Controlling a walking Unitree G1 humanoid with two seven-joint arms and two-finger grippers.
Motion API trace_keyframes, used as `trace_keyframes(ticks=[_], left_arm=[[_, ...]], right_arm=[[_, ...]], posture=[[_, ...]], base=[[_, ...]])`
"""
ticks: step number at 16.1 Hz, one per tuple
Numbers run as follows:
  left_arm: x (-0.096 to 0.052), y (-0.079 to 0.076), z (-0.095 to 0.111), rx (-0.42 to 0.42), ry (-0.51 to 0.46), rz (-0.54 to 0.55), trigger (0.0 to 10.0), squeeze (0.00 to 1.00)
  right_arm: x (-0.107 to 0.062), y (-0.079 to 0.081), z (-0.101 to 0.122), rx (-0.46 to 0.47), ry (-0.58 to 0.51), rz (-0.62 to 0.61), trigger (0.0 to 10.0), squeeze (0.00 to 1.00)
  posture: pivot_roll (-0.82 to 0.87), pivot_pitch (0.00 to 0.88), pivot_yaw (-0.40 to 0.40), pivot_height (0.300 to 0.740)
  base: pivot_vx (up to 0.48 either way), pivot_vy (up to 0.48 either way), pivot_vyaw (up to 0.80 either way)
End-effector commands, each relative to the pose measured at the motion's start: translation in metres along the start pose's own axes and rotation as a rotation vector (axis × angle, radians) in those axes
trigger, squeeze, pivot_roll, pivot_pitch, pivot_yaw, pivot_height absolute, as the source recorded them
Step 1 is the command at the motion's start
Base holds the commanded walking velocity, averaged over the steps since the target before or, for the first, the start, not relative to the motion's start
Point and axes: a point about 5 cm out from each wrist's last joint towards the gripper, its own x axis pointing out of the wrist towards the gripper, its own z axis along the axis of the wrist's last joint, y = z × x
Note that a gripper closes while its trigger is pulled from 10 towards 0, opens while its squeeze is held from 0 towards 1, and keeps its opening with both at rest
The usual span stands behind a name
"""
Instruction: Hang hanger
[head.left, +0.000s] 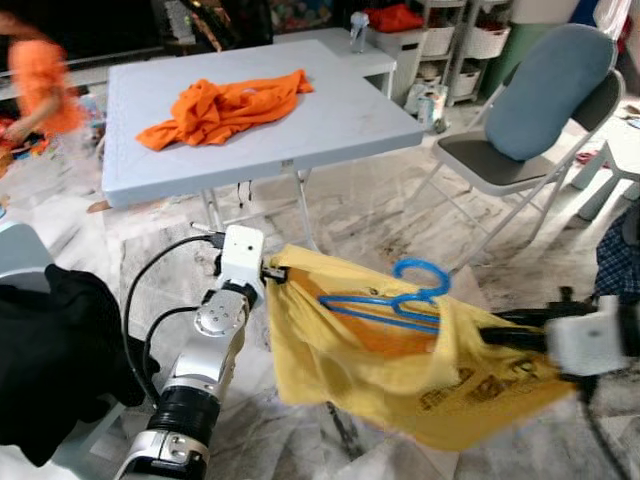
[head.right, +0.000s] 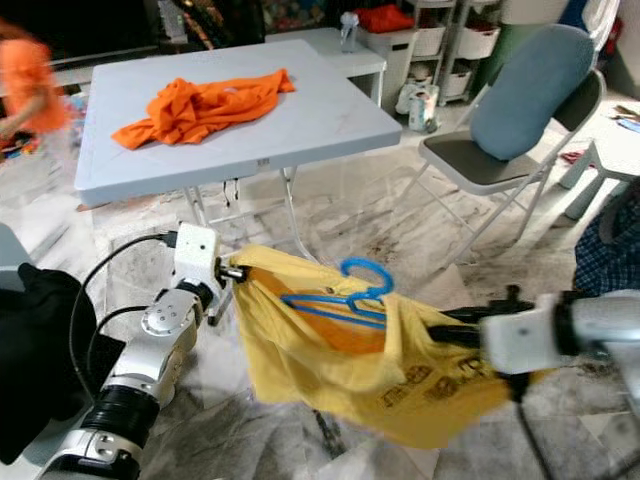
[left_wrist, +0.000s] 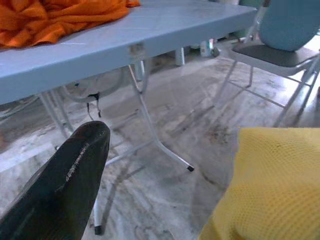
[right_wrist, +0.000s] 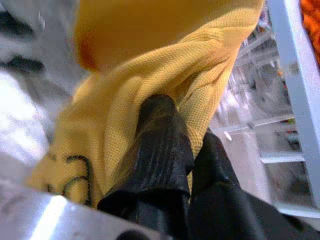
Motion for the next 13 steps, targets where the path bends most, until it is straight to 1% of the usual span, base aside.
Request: trace_keyframes(ticks=[1,3,5,8,9,10,11,12,13], left_arm=[[-0.003,0.032,-0.003,0.002,0.029,0.113,10.0,0.0],[-0.002,0.028,-0.004,0.003,0.037,0.09,10.0,0.0],[-0.001,0.023,-0.004,0.002,0.04,0.059,10.0,0.0],[-0.002,0.017,-0.009,-0.005,0.063,0.015,10.0,0.0],[-0.002,0.014,-0.01,-0.006,0.066,0.007,10.0,0.0],[-0.003,0.012,-0.011,-0.011,0.067,-0.003,10.0,0.0],[-0.004,0.008,-0.012,-0.017,0.07,-0.023,10.0,0.0],[-0.006,-0.003,-0.013,-0.049,0.071,-0.081,10.0,0.0],[-0.006,-0.004,-0.013,-0.052,0.069,-0.086,10.0,0.0]], right_arm=[[-0.025,-0.004,0.007,0.025,-0.007,-0.01,10.0,0.0],[-0.03,-0.001,0.017,0.038,-0.066,0.04,10.0,0.0],[-0.035,0.0,0.029,0.054,-0.156,0.07,10.0,0.0],[-0.044,-0.007,0.052,0.116,-0.373,0.06,10.0,0.0],[-0.044,-0.008,0.056,0.127,-0.411,0.051,10.0,0.0],[-0.043,-0.012,0.058,0.144,-0.44,0.026,10.0,0.0],[-0.04,-0.02,0.058,0.184,-0.474,-0.039,10.0,0.0],[-0.023,-0.045,0.056,0.306,-0.503,-0.238,10.0,0.0],[-0.021,-0.047,0.056,0.309,-0.497,-0.258,10.0,0.0]], posture=[[-0.2,0.0,0.023,0.74],[-0.2,0.0,0.028,0.74],[-0.2,0.0,0.034,0.74],[-0.2,0.0,0.036,0.74],[-0.19,0.0,0.035,0.74],[-0.19,0.0,0.035,0.74],[-0.19,0.0,0.033,0.74],[-0.19,0.0,0.033,0.74],[-0.19,0.0,0.033,0.74]], base=[[0.0,0.0,0.0],[0.0,0.0,0.0],[0.0,0.0,0.0],[0.0,0.0,0.0],[0.0,0.0,0.0],[0.0,0.0,0.0],[0.0,0.0,0.0],[0.0,0.0,0.0],[0.0,0.0,0.0]])
